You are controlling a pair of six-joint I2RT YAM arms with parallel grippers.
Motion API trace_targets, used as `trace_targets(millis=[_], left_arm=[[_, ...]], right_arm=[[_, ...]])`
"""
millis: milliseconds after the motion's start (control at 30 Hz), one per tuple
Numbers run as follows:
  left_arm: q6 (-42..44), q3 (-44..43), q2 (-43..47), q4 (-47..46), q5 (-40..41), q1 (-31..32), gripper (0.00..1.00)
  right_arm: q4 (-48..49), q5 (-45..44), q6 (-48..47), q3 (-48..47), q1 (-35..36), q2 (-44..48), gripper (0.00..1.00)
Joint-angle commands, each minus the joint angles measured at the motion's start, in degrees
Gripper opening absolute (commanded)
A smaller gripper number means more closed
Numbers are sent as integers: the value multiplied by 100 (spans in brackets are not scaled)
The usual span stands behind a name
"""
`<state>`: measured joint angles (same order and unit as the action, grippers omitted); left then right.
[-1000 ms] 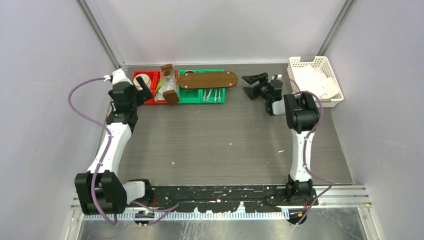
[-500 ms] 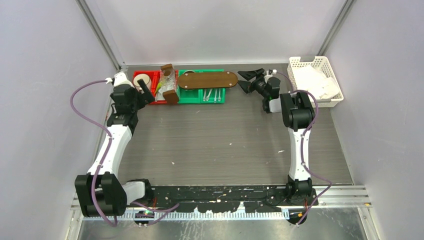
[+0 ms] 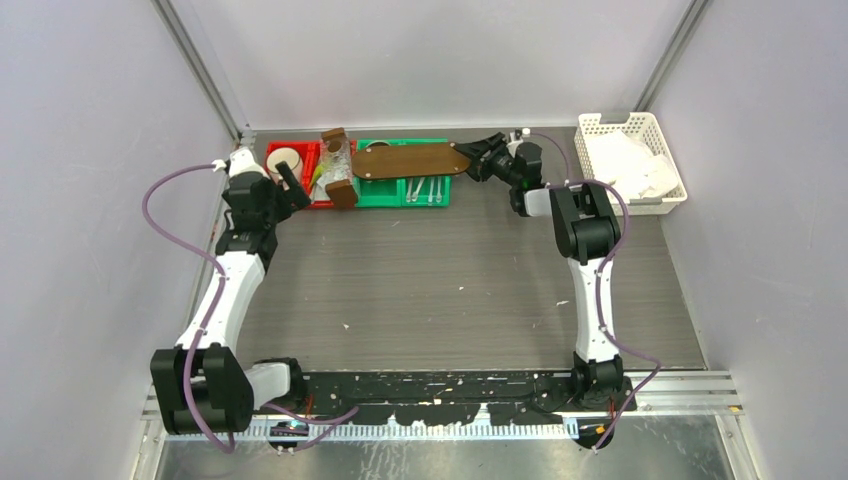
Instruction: Prepare toiletry sets of a toothbrush and toothpaste on the tray
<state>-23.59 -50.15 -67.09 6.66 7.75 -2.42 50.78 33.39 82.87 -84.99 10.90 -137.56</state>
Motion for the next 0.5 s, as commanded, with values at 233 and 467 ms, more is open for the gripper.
trace_targets(millis=[233,467], left_arm=[[-31,152,223,-296,69,-31,100],[-31,209,268,-288,58,-31,100]], right_arm=[[-53,202,-150,-193,124,-29,20],[836,320,446,-285,44,-162,1]])
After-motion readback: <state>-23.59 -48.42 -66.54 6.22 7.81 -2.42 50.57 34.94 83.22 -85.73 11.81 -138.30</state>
